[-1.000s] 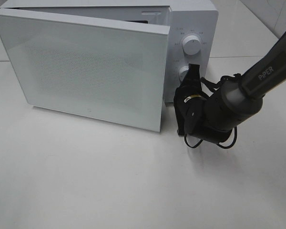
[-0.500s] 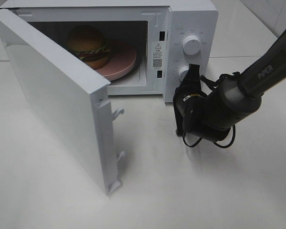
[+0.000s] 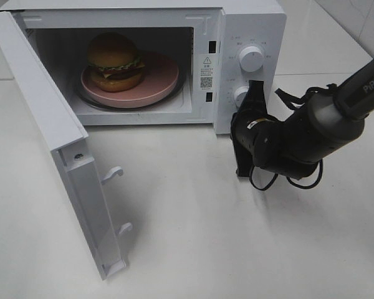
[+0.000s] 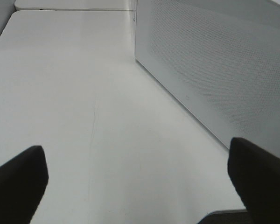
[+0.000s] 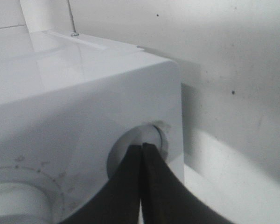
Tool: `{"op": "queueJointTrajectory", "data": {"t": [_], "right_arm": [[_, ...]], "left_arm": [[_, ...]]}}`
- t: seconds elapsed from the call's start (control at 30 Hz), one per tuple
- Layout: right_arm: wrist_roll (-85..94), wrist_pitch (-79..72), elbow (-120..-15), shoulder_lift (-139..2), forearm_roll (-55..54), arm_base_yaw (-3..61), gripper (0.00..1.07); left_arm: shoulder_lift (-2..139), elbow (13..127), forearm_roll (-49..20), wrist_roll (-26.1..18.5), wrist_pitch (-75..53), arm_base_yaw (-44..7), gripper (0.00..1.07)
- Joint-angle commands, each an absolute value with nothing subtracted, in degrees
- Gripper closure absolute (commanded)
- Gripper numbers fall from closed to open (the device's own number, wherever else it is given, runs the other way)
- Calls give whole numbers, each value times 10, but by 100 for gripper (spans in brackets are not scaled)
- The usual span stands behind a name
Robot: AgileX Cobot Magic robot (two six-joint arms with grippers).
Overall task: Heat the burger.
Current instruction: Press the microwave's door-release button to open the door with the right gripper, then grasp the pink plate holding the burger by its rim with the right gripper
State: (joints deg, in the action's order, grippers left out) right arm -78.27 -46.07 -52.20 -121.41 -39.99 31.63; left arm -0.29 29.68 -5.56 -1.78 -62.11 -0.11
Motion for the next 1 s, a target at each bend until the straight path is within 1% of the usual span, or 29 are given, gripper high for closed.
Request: {"op": "queueJointTrajectory", "data": {"t": [0.03, 0.2, 0.33, 0.43, 0.5, 0.6, 0.7, 0.77, 0.87, 0.9, 0.97, 1.0], "right_arm": [[-784, -458, -511, -1185, -348, 327, 107], [-772, -420, -492, -1165, -339, 329, 107], [-757, -418, -478, -1152, -340, 329, 107], [-745, -412, -461, -1133, -340, 329, 107], [-717, -377, -437, -1101, -340, 329, 107], [-709, -371, -432, -1094, -340, 329, 107], [-668, -345, -414, -1065, -340, 329, 107], [-579, -281, -402, -1028, -335, 329, 107], [-551, -261, -402, -1020, -335, 329, 107], [-496, -223, -402, -1003, -332, 329, 107], [-471, -204, -402, -994, -323, 329, 107], [-434, -166, -402, -980, -302, 329, 107]], "left_arm": [[-7, 296, -56, -17, -613, 1, 6], [-7, 296, -55, -17, -613, 1, 6], [-7, 296, -55, -17, -613, 1, 6], [-7, 296, -55, -17, -613, 1, 6], [-7, 296, -55, -17, -613, 1, 6], [-7, 296, -55, -17, -613, 1, 6], [-7, 296, -55, -17, -613, 1, 6], [-7, 296, -55, -17, -613, 1, 6], [-7, 296, -55, -17, -613, 1, 6], [-7, 296, -55, -17, -613, 1, 6], [-7, 296, -55, -17, -613, 1, 6], [-7, 296, -55, -17, -613, 1, 6]]}}
